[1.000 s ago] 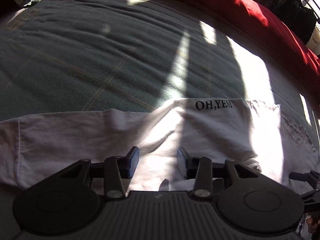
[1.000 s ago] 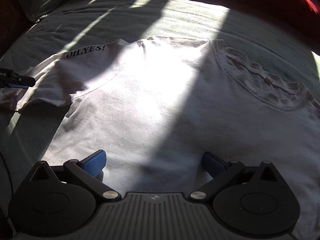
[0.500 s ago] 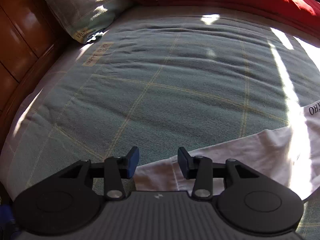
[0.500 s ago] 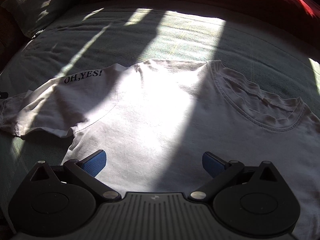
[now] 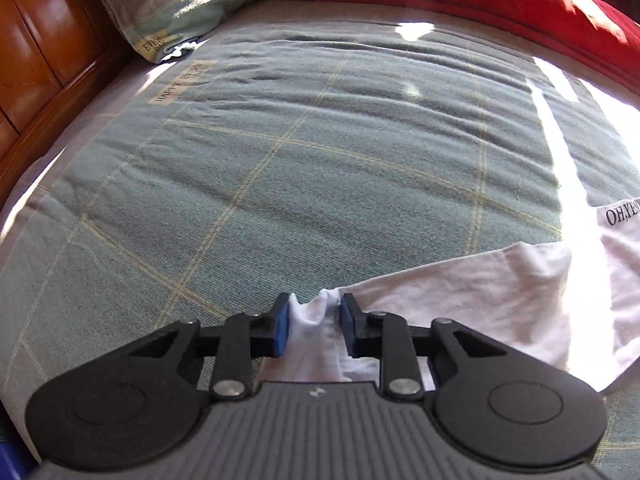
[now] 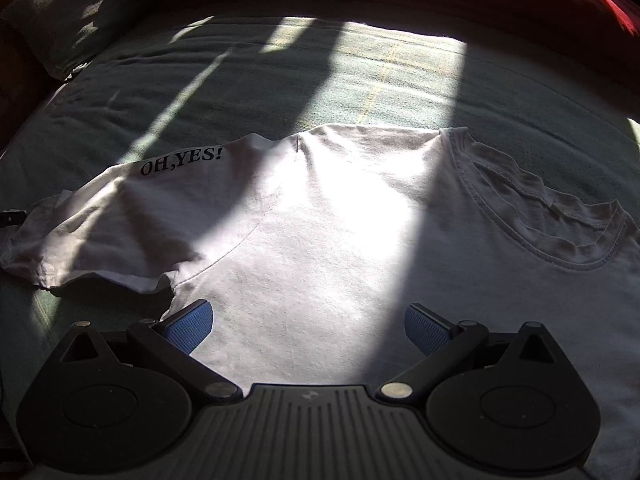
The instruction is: Fold clothes
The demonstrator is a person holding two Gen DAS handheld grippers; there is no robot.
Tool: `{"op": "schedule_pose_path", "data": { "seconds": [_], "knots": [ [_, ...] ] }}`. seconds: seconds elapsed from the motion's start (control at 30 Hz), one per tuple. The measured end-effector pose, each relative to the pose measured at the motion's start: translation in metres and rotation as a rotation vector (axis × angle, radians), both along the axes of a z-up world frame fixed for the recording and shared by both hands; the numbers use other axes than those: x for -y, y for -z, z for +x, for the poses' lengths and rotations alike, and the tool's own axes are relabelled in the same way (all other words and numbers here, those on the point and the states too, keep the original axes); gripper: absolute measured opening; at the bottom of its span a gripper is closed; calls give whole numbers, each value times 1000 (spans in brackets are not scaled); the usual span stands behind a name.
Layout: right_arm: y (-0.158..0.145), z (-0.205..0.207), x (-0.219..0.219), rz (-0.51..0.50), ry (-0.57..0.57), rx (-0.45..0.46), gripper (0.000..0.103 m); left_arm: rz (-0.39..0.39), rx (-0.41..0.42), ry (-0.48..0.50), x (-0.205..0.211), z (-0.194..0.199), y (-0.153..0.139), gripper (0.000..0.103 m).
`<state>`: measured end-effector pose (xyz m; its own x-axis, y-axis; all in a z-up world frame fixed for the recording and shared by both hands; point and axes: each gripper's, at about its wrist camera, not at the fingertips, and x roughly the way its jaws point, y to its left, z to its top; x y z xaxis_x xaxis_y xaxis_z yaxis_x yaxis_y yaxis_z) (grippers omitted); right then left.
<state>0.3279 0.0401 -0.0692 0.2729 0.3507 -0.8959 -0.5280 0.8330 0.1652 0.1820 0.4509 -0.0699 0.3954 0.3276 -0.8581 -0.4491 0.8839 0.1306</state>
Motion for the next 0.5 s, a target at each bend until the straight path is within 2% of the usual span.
{"op": "schedule_pose_path", "data": {
  "seconds": [0.1, 0.17, 0.23, 0.37, 0.43, 0.5],
  "knots": [
    [0, -2, -3, 1, -6, 2, 103, 31, 54, -28, 2, -1, -13, 12],
    [-1, -3, -4, 3, -11, 3, 103, -6, 96, -87, -9, -3, -19, 13],
    [-1, -3, -5, 6, -15, 1, 103, -15, 96, -112, -18, -5, -18, 13],
    [-1, -4, -6, 10, -14, -2, 103, -12, 51, -150, -24, -7, -14, 35],
    [-2, -4, -5, 16, -11, -3, 103, 36, 57, -175, -21, -9, -19, 40],
    [-3, -4, -4, 21, -8, -3, 103, 83, 68, -186, -14, -9, -27, 38]
  ]
}}
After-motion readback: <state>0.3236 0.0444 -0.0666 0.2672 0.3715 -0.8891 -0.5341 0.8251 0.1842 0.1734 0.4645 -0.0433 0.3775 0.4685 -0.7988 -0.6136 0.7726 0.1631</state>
